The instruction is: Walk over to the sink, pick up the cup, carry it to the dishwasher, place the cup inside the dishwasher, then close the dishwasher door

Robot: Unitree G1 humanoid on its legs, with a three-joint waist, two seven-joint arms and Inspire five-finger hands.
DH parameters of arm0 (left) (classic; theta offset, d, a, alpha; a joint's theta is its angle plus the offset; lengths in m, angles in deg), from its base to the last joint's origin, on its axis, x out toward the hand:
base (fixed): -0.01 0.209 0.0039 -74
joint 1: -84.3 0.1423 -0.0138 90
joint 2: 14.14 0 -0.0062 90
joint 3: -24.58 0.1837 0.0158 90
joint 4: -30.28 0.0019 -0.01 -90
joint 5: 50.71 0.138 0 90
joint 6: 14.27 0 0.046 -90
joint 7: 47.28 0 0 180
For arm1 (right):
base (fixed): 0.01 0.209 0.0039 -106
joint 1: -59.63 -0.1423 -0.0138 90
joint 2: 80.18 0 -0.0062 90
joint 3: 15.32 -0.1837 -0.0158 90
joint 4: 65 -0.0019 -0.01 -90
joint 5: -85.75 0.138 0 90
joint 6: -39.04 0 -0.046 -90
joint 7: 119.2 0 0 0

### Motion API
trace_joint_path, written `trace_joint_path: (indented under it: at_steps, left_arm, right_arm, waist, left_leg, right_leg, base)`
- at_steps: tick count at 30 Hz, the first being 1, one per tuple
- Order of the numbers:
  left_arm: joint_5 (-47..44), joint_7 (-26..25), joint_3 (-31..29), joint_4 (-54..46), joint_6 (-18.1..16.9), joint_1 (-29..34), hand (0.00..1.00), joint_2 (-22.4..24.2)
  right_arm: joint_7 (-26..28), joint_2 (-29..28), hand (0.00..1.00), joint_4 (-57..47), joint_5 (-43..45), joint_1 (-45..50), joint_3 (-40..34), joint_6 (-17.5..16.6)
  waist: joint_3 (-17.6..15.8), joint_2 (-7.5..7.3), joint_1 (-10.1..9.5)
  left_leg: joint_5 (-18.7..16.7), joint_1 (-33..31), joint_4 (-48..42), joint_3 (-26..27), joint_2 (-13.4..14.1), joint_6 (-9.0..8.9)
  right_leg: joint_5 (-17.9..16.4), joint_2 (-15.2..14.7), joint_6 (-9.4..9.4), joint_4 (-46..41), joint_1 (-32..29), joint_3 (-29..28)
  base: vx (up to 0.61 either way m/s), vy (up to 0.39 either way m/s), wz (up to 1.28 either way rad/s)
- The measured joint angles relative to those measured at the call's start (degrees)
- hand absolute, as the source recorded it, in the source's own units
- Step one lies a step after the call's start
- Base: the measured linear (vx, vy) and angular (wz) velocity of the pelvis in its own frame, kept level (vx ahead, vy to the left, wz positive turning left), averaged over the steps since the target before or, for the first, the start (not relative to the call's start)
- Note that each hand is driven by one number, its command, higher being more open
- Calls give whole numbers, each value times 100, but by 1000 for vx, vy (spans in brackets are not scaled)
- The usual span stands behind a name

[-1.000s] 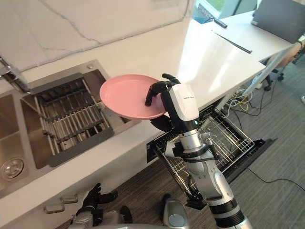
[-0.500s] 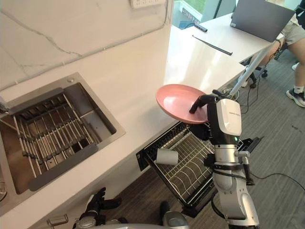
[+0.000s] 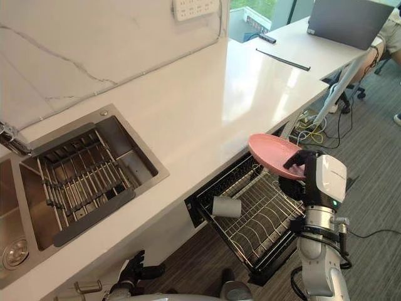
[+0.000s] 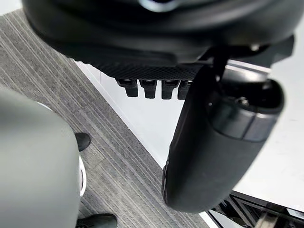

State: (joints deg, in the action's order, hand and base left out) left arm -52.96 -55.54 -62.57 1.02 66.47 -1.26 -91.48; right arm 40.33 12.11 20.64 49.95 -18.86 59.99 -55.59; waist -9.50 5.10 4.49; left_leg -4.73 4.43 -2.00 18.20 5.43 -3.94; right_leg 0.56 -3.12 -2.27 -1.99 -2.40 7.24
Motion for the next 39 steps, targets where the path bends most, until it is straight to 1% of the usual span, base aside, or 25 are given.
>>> trace_joint_path:
  at_steps: [1, 3, 4, 5, 6, 7, 8, 9, 10, 11, 12, 13, 15, 16, 17, 18, 19, 20, 24, 27, 31, 32, 37, 39]
  left_arm:
    - [-1, 0, -2, -20, -2, 0, 100, 9]
    - [-6, 0, -3, -92, -58, -2, 100, 34]
    - [-6, -1, 3, -134, -66, -2, 100, 34]
    - [-13, -4, 4, -195, -91, -6, 100, 32]
    - [-16, -8, 3, -237, -112, -24, 100, 29]
    - [-36, -11, 4, -259, -125, -57, 100, 28]
    - [-111, -11, 7, -271, -127, -130, 100, 18]
    - [-124, -14, 4, -282, -128, -154, 100, 16]
    - [-178, -22, -3, -310, -159, -236, 100, -3]
    - [-212, -23, -2, -328, -177, -265, 100, -12]
    - [-233, -37, -5, -396, -192, -303, 100, -19]
    - [-235, -54, -5, -435, -224, -365, 100, -29]
    - [-276, -78, -6, -450, -256, -434, 100, -58]
    - [-308, -87, -7, -467, -258, -466, 100, -74]
    - [-355, -112, -7, -486, -262, -510, 100, -99]
    - [-416, -157, -17, -511, -291, -600, 100, -151]
    - [-458, -168, -17, -540, -304, -624, 100, -175]
    - [-496, -192, -18, -587, -316, -687, 100, -202]
    - [-621, -303, -23, -605, -328, -814, 100, -224]
    - [-697, -318, -22, -602, -337, -894, 100, -224]
    - [-798, -367, -25, -593, -355, -1002, 100, -249]
    - [-799, -371, -24, -594, -360, -1016, 100, -249]
    - [-859, -418, -23, -589, -366, -1038, 100, -240]
    - [-862, -428, -21, -554, -365, -1082, 100, -233]
  right_arm:
    - [-5, 0, 0, 69, 66, -27, -8, 7]
    - [-28, -1, 0, 439, 161, -214, -15, 43]
    - [-33, -1, 0, 536, 230, -261, -16, 58]
    - [-56, -14, 0, 726, 307, -365, -17, 99]
    - [-82, -38, 0, 871, 319, -468, -18, 141]
    - [-97, -51, 0, 995, 381, -557, -19, 167]
    - [-99, -55, 0, 1148, 509, -704, -16, 190]
    - [-107, -54, 0, 1227, 539, -769, -16, 194]
    - [-145, -51, 0, 1391, 570, -931, -16, 213]
    - [-168, -49, 0, 1460, 620, -1002, -14, 213]
    - [-195, -53, 0, 1601, 756, -1139, -3, 225]
    - [-236, -52, 0, 1749, 781, -1292, 6, 246]
    - [-266, -56, 0, 1957, 966, -1477, 70, 278]
    - [-289, -56, 0, 2009, 995, -1534, 102, 298]
    - [-335, -55, 0, 2074, 1002, -1612, 160, 321]
    - [-342, -58, 0, 2133, 1123, -1739, 229, 335]
    - [-347, -58, 0, 2157, 1176, -1803, 253, 338]
    - [-364, -58, 0, 2175, 1219, -1903, 273, 342]
    - [-447, -54, 0, 2577, 1391, -2418, 413, 349]
    - [-450, -51, 0, 2900, 1439, -2773, 510, 357]
    - [-452, -39, 0, 3199, 1502, -3098, 580, 404]
    - [-457, -9, 0, 3323, 1613, -3245, 620, 430]
    - [-484, 118, 0, 3657, 1620, -3555, 620, 449]
    - [-527, 235, 0, 3825, 1621, -3616, 612, 516]
  waist:
    - [-31, 31, 0]
    - [-171, 117, 15]
    - [-227, 90, 17]
    - [-310, 120, 15]
    - [-426, 73, 17]
    - [-509, 70, 11]
    - [-632, 104, 0]
    - [-718, 53, -6]
    - [-864, 81, -22]
    - [-916, 89, -25]
    - [-1039, 34, -40]
    - [-1143, 52, -53]
    - [-1235, -11, -66]
    - [-1259, 13, -69]
    - [-1347, -63, -69]
    - [-1431, -99, -99]
    - [-1474, -126, -112]
    - [-1539, -161, -164]
    - [-1565, -185, -234]
    - [-1583, -214, -317]
    - [-1631, -294, -375]
    - [-1632, -297, -379]
    - [-1632, -297, -406]
    - [-1632, -297, -455]
  left_leg:
    - [2, -38, -23, 9, -4, 4]
    - [6, -222, -145, 30, -31, 11]
    - [0, -282, -197, 25, -47, 21]
    - [-19, -415, -310, 4, -61, 49]
    - [-36, -524, -401, -10, -67, 70]
    - [-60, -639, -508, -22, -70, 84]
    - [-105, -782, -651, -30, -68, 92]
    - [-141, -859, -725, -35, -64, 98]
    - [-212, -1035, -930, -48, -52, 121]
    - [-245, -1108, -1026, -55, -45, 126]
    - [-334, -1275, -1237, -62, -19, 138]
    - [-404, -1405, -1434, -76, 17, 147]
    - [-524, -1643, -1714, -113, 65, 156]
    - [-553, -1697, -1811, -129, 85, 155]
    - [-600, -1788, -1945, -153, 118, 152]
    - [-709, -1980, -2208, -195, 169, 160]
    - [-742, -2043, -2307, -206, 182, 163]
    - [-826, -2180, -2489, -226, 211, 173]
    - [-1035, -2579, -3036, -348, 268, 222]
    - [-1096, -2715, -3209, -356, 257, 270]
    - [-1113, -2853, -3305, -416, 240, 296]
    - [-1119, -2889, -3334, -444, 232, 306]
    - [-1115, -2954, -3332, -474, 193, 320]
    - [-1110, -2969, -3306, -499, 183, 325]
  right_leg:
    - [-18, -8, 0, -63, -67, -17]
    - [-206, -91, 2, -533, -435, -72]
    - [-268, -119, 2, -685, -553, -87]
    - [-365, -184, 9, -933, -742, -94]
    - [-425, -205, 13, -1105, -882, -95]
    - [-465, -222, 21, -1243, -1013, -100]
    - [-499, -253, 28, -1394, -1162, -109]
    - [-518, -261, 30, -1469, -1244, -108]
    - [-562, -292, 40, -1644, -1414, -108]
    - [-579, -300, 47, -1720, -1478, -112]
    - [-608, -310, 54, -1838, -1615, -125]
    - [-634, -316, 60, -1955, -1700, -125]
    - [-681, -327, 69, -2132, -1872, -116]
    - [-697, -346, 72, -2187, -1905, -107]
    - [-730, -352, 73, -2273, -1963, -98]
    - [-791, -371, 76, -2455, -2115, -84]
    - [-814, -375, 74, -2522, -2165, -85]
    - [-854, -382, 77, -2643, -2271, -88]
    - [-963, -421, 45, -2969, -2527, -70]
    - [-989, -480, 19, -3092, -2640, -76]
    - [-993, -522, 17, -3130, -2714, -32]
    - [-993, -539, 17, -3133, -2722, -6]
    - [-997, -587, 10, -3155, -2771, 27]
    - [-997, -600, 10, -3161, -2771, 61]
  base:
    - [-59, 5, -11]
    - [-70, -2, -7]
    - [-84, -14, 1]
    - [-70, -12, 6]
    - [-100, -40, 8]
    - [-103, -46, 7]
    - [-112, -52, 4]
    - [-133, -44, 3]
    - [-115, -34, 2]
    - [-137, -37, 2]
    - [-95, -16, 2]
    - [-92, -13, 2]
    - [-70, -7, 5]
    - [-64, 3, 7]
    - [-55, 0, 9]
    - [-62, 0, 8]
    - [-64, -4, 6]
    - [-63, 12, 5]
    - [-34, 28, 9]
    - [-26, 37, 3]
    - [-44, 6, 10]
    - [-26, 3, 10]
    - [-2, 1, 6]
    - [34, -14, 6]
